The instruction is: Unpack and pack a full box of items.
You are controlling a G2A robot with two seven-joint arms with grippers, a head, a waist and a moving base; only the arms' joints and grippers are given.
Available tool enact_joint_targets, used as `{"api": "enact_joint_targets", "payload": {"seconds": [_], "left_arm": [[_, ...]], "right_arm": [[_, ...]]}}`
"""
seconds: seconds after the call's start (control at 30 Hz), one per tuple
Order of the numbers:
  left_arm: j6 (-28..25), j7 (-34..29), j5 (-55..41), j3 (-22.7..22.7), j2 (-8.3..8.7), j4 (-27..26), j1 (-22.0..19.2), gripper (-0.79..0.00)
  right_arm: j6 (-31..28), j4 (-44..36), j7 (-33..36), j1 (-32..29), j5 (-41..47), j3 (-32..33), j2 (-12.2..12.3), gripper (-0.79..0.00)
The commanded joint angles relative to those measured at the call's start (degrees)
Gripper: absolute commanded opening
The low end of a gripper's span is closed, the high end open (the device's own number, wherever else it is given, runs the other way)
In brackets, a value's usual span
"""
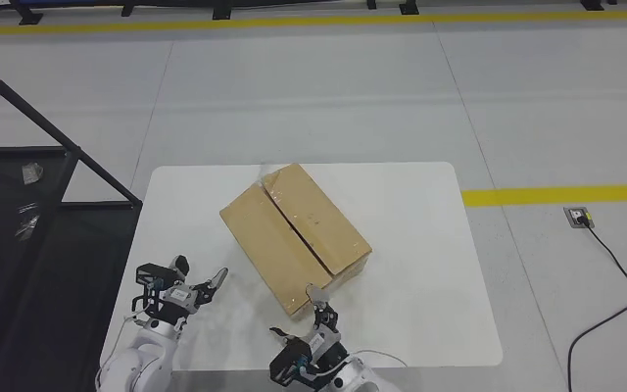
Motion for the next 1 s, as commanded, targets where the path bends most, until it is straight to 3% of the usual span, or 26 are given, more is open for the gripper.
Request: {"api": "enact_joint_targets", "payload": {"seconds": [0.0,0.3,0.97], "left_arm": [[0.07,-0.16,-0.22,-0.26,0.02,0.09,0.0,0.0],[-0.13,-0.62,-0.62,-1.09,0.11,-0.29,-0.18,0.0],[0.69,-0.27,-2.15,-3.34,0.23,0.4,-0.48,0.0]], "right_arm": [[1.49,0.43,1.12,0.37,-0.61,-0.87,-0.35,0.0],[13.46,4.16,5.61,0.92,-4.84,-2.58,-2.0,0.0],[17.1,2.27,1.73,-4.18,1.47,6.49,-1.64,0.0]]}}
